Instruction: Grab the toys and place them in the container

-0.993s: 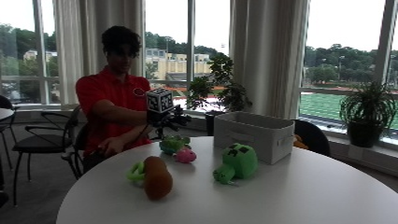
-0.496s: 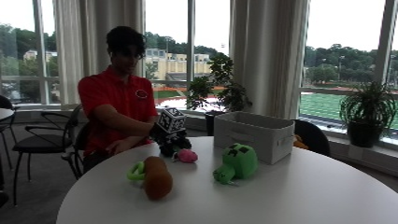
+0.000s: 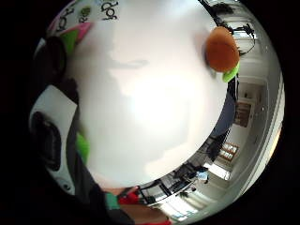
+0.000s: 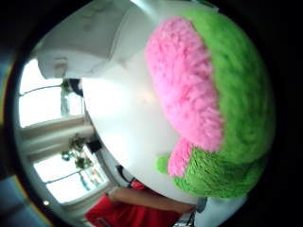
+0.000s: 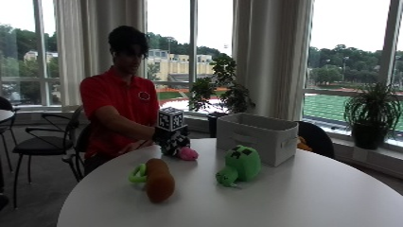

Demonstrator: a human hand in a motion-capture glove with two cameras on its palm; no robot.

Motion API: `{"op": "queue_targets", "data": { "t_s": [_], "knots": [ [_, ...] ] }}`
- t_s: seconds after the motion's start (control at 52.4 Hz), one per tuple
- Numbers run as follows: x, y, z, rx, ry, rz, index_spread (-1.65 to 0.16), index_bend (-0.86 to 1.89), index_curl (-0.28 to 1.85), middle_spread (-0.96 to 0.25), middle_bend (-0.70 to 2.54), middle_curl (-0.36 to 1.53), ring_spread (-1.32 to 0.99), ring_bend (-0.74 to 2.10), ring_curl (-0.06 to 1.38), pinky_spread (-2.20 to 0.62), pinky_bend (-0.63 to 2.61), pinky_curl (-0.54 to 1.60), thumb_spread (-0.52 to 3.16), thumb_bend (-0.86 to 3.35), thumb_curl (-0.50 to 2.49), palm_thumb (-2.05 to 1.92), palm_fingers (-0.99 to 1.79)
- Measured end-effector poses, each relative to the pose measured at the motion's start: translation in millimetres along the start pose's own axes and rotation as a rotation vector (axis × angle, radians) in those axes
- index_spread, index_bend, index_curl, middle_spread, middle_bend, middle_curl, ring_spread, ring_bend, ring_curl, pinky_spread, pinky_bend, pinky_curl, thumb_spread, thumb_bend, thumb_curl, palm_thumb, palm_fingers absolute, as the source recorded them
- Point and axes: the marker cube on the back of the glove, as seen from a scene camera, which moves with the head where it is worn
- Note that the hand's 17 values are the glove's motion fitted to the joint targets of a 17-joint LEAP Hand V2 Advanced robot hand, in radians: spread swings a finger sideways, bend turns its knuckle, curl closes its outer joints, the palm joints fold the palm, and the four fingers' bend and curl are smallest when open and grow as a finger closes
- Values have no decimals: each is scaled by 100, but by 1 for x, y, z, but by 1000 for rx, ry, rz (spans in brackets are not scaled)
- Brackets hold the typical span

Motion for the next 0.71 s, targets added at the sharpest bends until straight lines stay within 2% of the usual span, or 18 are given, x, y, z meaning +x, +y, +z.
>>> {"op": "queue_targets", "data": {
  "t_s": [0.191,0.477,0.706],
  "knots": [
    [10,9,-17,24,-119,48,-44,67,43,-34,68,25,-50,107,53,-38,116,40,62,28,67,79,94],
    [31,-6,-73,71,-152,107,-44,77,60,-38,87,38,-54,114,61,-38,117,45,31,30,80,80,87],
    [12,-40,-149,130,-137,85,-45,81,73,-39,95,46,-55,121,66,-37,123,50,15,32,88,78,79]
  ]
}}
